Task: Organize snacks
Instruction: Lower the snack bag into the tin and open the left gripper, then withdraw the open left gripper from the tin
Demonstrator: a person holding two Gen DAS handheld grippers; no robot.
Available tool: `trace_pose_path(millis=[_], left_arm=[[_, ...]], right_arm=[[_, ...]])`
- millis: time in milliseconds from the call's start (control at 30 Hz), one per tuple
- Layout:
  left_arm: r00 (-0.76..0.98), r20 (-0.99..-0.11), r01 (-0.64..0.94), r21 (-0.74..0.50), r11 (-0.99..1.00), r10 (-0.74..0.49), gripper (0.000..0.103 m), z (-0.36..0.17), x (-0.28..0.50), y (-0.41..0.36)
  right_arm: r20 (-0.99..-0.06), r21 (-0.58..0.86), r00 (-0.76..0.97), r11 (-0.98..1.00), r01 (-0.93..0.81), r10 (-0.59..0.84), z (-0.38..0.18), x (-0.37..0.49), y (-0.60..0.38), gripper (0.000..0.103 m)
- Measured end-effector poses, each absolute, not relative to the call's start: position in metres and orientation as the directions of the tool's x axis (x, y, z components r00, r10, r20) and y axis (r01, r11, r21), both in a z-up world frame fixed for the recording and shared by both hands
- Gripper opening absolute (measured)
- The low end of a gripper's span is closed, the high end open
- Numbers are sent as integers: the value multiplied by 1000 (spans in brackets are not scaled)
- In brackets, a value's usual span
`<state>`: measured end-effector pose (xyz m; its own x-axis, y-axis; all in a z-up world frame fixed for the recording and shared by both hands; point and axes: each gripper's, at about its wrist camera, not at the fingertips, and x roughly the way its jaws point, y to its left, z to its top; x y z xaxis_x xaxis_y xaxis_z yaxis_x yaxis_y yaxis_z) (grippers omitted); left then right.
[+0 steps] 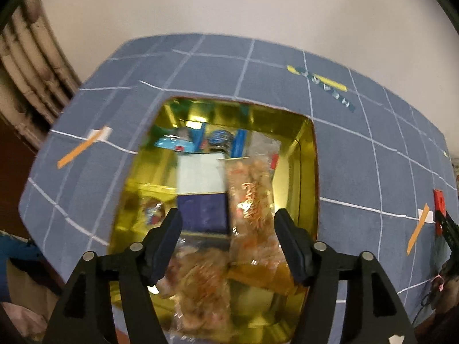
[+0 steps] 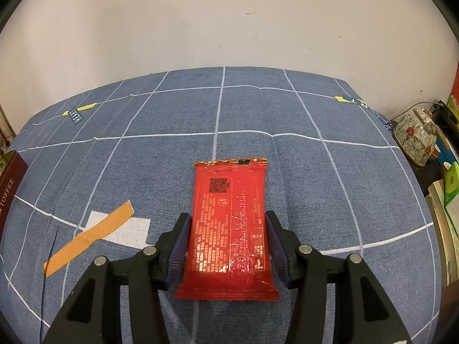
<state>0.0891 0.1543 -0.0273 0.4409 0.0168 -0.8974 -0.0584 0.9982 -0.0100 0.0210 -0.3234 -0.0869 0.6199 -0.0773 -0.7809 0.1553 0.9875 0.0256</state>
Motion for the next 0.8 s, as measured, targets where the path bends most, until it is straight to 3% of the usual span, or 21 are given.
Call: trace_pose_path(millis=[367,800], left_arm=[[508,-852,-86,98,992,128,63,-13,40,166],[509,-849,-92,108,990,140,64,-15,17,178]], right_arm=[[-781,23,620,988,153,-78,-87,21,-324,53],[-787,1,605,981,196,-120,-85,20,-317,53]])
